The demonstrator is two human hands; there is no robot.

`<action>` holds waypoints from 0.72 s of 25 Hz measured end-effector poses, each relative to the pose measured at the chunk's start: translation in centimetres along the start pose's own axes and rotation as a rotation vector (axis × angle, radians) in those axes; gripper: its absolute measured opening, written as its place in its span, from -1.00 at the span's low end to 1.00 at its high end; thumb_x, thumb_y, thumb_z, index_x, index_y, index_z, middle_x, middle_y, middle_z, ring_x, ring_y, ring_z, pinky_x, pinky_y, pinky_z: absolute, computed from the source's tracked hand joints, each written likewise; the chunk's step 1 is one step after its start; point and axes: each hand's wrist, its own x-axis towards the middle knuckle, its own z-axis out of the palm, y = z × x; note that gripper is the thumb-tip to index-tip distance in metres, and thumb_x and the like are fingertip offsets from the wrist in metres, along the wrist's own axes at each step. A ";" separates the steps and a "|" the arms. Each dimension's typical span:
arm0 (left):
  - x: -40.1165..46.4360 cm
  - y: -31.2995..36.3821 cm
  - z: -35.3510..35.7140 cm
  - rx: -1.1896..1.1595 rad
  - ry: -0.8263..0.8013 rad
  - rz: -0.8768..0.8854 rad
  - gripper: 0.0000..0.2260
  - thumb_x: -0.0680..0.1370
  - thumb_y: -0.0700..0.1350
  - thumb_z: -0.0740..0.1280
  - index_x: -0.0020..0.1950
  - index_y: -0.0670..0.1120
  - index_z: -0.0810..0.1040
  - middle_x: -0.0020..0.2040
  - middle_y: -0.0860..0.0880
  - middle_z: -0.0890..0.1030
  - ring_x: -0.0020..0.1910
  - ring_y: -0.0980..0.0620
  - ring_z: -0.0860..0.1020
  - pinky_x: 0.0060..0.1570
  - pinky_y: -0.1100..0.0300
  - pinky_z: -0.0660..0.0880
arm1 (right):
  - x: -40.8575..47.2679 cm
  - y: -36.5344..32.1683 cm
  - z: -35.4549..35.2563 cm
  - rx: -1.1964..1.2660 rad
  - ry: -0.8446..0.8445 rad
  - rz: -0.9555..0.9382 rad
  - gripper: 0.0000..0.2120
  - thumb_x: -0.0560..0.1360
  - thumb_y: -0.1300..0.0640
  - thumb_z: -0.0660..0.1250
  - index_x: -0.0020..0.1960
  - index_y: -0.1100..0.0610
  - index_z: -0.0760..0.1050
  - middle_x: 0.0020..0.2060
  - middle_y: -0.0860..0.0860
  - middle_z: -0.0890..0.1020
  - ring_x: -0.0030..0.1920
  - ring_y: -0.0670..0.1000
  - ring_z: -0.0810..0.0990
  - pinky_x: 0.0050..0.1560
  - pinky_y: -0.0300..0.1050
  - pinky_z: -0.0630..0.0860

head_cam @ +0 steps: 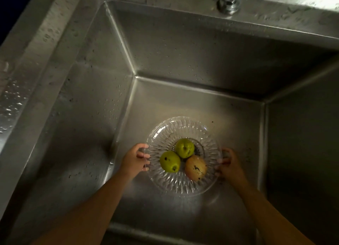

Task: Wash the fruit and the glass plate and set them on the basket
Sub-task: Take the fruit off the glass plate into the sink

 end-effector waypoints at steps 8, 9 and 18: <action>-0.1 -0.9 0.2 0.314 0.122 0.435 -0.29 0.28 -0.18 0.51 0.38 -0.04 0.32 0.27 -0.10 0.42 0.16 -0.04 0.48 0.08 0.04 0.51 | -1.2 -2.7 -0.3 -0.169 0.145 -0.287 -0.56 0.32 0.17 0.48 0.09 -0.11 0.41 -0.10 -0.05 0.54 -0.18 -0.22 0.52 -0.34 -0.41 0.43; -0.4 -0.8 0.6 0.337 0.046 0.477 -0.21 0.23 -0.09 0.52 0.40 0.03 0.27 0.29 -0.03 0.37 0.22 0.00 0.43 0.12 0.07 0.50 | -1.3 -3.7 0.1 -0.213 0.123 -0.369 -0.49 0.31 0.15 0.49 0.18 -0.08 0.40 -0.07 -0.10 0.49 -0.15 -0.26 0.50 -0.32 -0.50 0.38; 0.0 -1.0 4.7 0.143 -0.152 0.166 -0.06 0.06 0.07 0.50 0.41 0.06 0.23 0.15 0.08 0.52 0.05 0.14 0.54 -0.14 0.37 0.48 | 1.1 -7.0 4.1 -0.553 -0.394 -0.434 -0.35 0.28 0.17 0.50 0.33 0.01 0.37 0.23 0.11 0.46 0.20 0.07 0.47 0.14 -0.17 0.41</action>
